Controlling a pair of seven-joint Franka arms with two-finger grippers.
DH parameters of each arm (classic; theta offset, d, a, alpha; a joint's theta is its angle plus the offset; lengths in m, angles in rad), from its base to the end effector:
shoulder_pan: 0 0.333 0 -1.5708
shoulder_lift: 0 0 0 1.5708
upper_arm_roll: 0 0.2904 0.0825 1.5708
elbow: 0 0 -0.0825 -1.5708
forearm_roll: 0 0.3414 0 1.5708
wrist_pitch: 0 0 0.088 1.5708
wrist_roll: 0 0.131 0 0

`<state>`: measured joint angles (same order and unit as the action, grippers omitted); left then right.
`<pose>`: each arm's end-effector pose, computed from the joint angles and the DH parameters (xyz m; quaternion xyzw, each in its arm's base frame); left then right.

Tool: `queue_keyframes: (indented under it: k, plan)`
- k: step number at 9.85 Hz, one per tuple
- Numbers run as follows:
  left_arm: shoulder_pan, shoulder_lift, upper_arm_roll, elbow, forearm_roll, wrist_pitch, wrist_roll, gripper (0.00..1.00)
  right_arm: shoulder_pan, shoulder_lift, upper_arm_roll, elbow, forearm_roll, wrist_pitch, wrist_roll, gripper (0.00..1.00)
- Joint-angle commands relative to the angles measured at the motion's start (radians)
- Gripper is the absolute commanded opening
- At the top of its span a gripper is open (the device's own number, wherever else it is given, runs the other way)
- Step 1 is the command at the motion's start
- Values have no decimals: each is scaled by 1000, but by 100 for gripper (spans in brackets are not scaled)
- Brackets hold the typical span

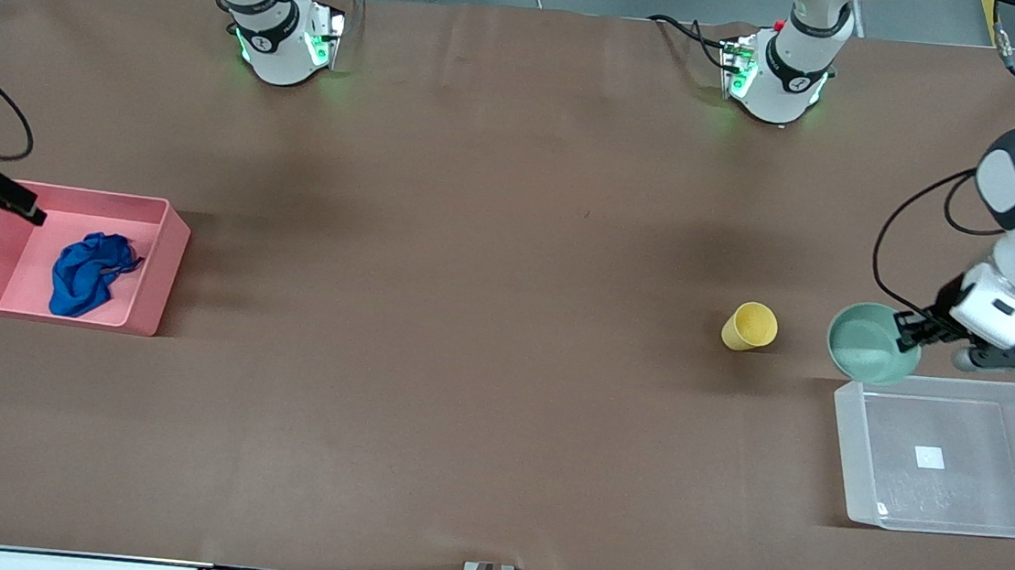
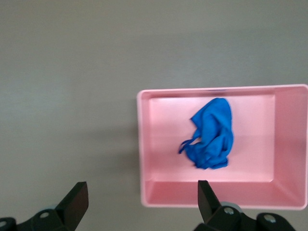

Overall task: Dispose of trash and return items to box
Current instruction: 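Lower the green bowl into the clear box with the left gripper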

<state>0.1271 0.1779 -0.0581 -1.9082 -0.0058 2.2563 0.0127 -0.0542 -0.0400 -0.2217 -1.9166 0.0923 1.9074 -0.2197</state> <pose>0.5778 0.0408 0.3937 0.9959 0.0306 0.0854 0.0040 0.4961 -0.1326 0.4741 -0.9978 0.0426 -0.0262 0.0431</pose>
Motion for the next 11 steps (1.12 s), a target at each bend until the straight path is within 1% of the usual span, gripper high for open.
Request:
queue_keyframes:
  k: [1, 2, 3, 5, 6, 8, 11]
  plan:
    - [17, 245, 3, 257, -5, -37, 126, 0, -21, -23, 97, 157, -63, -194, 157, 100]
    - [29, 290, 7, 332, -2, -67, 168, 0, -24, -21, 131, 259, -80, -287, 214, 100]
    - [58, 361, 9, 422, 0, -113, 205, 0, -22, -21, 134, 327, -82, -304, 214, 100]
    - [101, 503, 11, 558, -5, -118, 324, 0, -30, -12, 134, 454, -88, -362, 207, 100]
    - [111, 562, 12, 613, -3, -116, 337, 0, -32, 8, 134, 490, -112, -414, 203, 100]
    - [111, 638, 50, 653, -2, -77, 339, 0, -29, 3, 134, 482, -111, -465, 213, 100]
    - [140, 704, 53, 653, -2, -17, 346, 2, -21, 8, 136, 476, -115, -465, 201, 100]
